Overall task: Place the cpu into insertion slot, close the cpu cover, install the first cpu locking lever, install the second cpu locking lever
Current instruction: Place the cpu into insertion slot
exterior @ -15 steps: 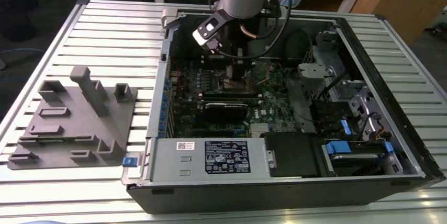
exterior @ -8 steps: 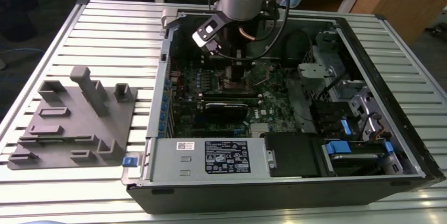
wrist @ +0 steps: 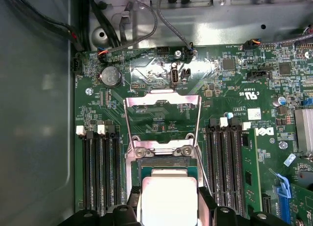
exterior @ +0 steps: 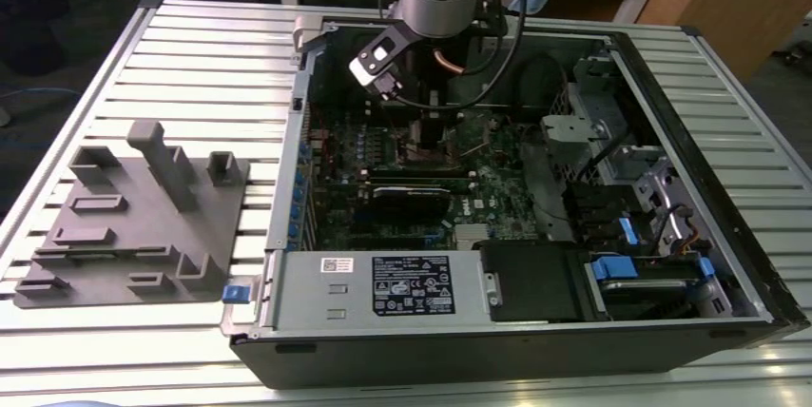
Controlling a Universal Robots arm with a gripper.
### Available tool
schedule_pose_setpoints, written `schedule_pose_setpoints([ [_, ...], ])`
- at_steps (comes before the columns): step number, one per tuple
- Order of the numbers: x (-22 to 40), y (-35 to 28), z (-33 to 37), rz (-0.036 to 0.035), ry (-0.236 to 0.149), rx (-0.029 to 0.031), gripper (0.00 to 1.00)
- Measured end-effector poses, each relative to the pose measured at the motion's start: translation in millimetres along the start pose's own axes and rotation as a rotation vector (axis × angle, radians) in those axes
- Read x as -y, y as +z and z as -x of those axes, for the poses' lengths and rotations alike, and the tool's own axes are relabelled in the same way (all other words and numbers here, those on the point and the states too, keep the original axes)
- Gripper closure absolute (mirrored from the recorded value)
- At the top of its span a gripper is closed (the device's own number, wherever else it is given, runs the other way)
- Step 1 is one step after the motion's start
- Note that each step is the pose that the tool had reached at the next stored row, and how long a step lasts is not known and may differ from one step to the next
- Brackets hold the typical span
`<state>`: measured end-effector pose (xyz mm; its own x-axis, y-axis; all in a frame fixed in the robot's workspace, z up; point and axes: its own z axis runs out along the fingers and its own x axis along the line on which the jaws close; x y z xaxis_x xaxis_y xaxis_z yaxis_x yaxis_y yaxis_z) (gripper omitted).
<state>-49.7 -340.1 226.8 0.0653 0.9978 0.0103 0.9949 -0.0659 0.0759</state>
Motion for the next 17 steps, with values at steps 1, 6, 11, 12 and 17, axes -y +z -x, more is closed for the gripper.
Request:
schedule_pose_setpoints([
  [1, 0.0, 0.0, 0.0, 0.0, 0.0, 0.0, 0.46],
  [6, 0.0, 0.0, 0.0, 0.0, 0.0, 0.0, 0.46],
  [11, 0.6, 4.5, 0.0, 0.0, -0.001, 0.0, 0.46],
  [12, 0.6, 5.0, 0.0, 0.0001, -0.004, -0.0002, 0.46],
  [17, 1.1, 7.7, -0.1, -0.0004, -0.049, -0.0037, 0.46],
])
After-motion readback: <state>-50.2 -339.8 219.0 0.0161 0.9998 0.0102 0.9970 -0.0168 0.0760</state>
